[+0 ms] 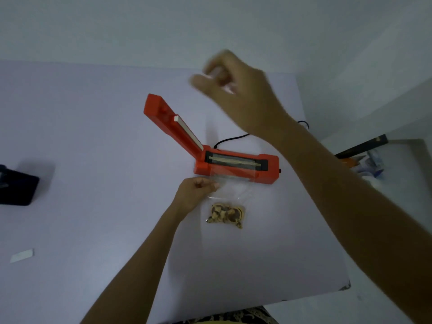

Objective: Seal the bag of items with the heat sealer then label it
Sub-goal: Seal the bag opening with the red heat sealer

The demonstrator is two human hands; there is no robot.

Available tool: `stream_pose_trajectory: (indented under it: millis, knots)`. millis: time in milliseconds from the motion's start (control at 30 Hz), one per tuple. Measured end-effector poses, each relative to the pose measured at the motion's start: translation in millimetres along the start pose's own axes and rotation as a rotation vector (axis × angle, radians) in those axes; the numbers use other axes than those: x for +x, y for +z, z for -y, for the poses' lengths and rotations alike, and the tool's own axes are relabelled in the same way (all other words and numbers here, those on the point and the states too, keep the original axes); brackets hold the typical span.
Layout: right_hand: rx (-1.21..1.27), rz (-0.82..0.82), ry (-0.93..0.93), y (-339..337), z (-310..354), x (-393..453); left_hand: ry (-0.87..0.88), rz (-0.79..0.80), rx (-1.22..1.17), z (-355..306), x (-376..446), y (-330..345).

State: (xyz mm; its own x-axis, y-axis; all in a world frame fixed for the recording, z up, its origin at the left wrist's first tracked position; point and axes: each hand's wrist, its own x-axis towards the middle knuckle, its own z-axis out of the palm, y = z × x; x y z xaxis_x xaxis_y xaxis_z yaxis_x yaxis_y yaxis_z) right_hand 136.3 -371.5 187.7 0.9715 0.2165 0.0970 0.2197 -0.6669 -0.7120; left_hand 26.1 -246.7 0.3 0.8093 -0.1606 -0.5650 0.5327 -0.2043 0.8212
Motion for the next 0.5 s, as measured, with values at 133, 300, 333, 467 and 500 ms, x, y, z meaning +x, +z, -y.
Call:
stream_pose_trajectory:
  millis: [133, 300, 333, 467, 500]
  knots:
    - [-0.03, 0.139, 0.547, -39.9, -60.8, -74.9, 0.035, 0.003, 0.055, -1.5, -0.1, -15.4]
    - [-0.02, 0.643, 0.969, -1.5, -134.3, -146.5, 0.084, -0.009, 0.155, -9.6, 6.7, -33.6]
    - [0.039, 0.576, 0.947, 4.8, -141.8, -154.6, 0.088, -0.024, 0.178, -11.7, 8.8, -36.3]
    - [0.478, 0.346, 0.9, 30.7, -158.7, -159.4, 0.157, -0.172, 0.341, -18.7, 16.8, -39.9]
    - [0.584, 0.309, 0.894, 36.0, -159.5, -159.0, 0.219, -0.202, 0.339, -21.0, 19.0, -41.3]
